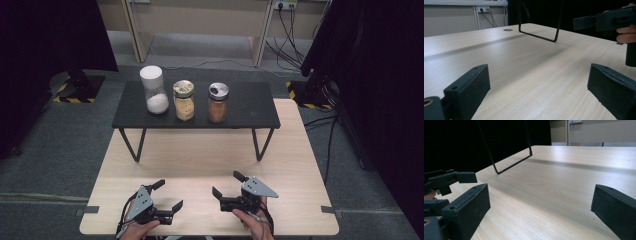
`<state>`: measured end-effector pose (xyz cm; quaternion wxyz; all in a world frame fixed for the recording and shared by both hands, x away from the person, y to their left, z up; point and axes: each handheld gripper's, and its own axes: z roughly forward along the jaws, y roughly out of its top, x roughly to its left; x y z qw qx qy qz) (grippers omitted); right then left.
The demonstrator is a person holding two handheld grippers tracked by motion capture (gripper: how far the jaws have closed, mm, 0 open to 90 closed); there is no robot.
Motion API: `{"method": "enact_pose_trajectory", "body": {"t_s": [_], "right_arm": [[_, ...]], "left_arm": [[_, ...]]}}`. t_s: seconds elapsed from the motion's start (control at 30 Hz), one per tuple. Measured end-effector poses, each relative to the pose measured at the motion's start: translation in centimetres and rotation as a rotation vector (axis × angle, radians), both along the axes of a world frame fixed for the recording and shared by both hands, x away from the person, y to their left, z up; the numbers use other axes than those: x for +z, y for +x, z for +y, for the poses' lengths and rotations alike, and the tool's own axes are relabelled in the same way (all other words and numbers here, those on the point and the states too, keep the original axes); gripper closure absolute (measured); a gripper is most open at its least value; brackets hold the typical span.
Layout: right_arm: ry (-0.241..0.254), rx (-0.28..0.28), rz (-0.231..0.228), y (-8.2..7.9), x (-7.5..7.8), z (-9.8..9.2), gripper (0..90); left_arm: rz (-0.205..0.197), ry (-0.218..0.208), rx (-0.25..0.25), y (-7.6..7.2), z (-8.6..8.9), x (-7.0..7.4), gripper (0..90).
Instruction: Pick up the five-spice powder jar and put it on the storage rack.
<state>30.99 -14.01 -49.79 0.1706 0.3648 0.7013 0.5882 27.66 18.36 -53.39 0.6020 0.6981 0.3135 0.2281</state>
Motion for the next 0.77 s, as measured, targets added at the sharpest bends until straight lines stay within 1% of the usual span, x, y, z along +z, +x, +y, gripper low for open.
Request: {"method": "enact_pose_trajectory", "body": {"t_s": [0.77], "right_arm": [[0.002,-0.007,-0.002,0.01,-0.34,-0.38,2.3]], "left_arm": [[0.000,0.002,0.001,0.01,-0.04,0.00,3.5]]}}
